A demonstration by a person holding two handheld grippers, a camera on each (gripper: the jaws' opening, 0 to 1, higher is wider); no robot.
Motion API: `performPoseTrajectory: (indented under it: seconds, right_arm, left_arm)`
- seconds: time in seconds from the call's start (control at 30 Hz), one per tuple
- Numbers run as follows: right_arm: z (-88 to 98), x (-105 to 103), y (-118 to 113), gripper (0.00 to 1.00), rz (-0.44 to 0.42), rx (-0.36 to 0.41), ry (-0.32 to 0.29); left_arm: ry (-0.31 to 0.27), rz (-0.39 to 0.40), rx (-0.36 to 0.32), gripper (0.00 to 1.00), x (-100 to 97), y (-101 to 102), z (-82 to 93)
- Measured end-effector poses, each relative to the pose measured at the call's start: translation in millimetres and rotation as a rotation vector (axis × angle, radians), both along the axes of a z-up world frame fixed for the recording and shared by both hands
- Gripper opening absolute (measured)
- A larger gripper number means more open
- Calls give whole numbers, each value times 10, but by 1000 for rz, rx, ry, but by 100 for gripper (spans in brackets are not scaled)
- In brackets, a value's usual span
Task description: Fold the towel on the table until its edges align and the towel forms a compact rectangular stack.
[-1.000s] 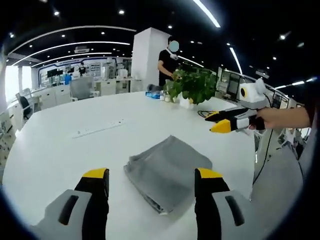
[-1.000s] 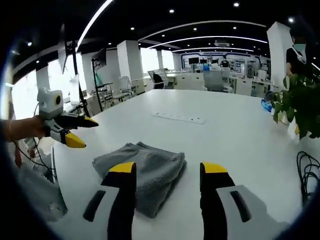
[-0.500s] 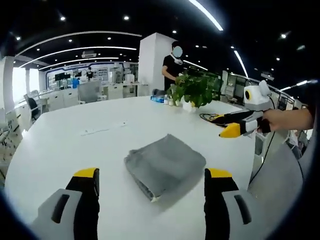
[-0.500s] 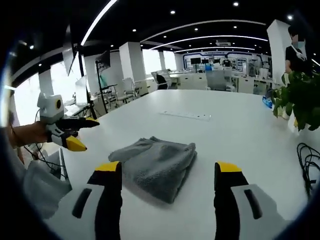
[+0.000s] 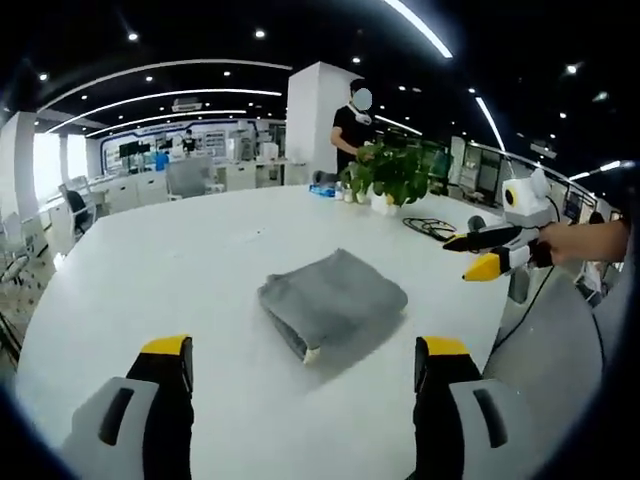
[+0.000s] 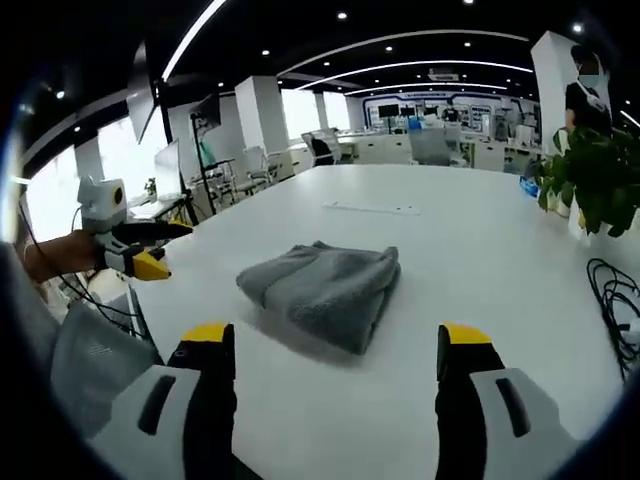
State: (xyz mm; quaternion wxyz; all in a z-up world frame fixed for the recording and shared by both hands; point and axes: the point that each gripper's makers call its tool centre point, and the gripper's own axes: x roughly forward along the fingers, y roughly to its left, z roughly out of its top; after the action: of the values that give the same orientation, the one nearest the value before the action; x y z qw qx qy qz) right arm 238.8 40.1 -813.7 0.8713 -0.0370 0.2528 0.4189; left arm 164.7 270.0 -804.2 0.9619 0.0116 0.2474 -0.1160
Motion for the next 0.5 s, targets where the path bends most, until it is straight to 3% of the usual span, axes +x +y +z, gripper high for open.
performPoseTrajectory:
  seconds: [0.5]
  right_arm:
    - [-75,-88,-91,80,-19,1,36]
  left_arm:
    - [3,-10,-28,93,-28,-130,-13]
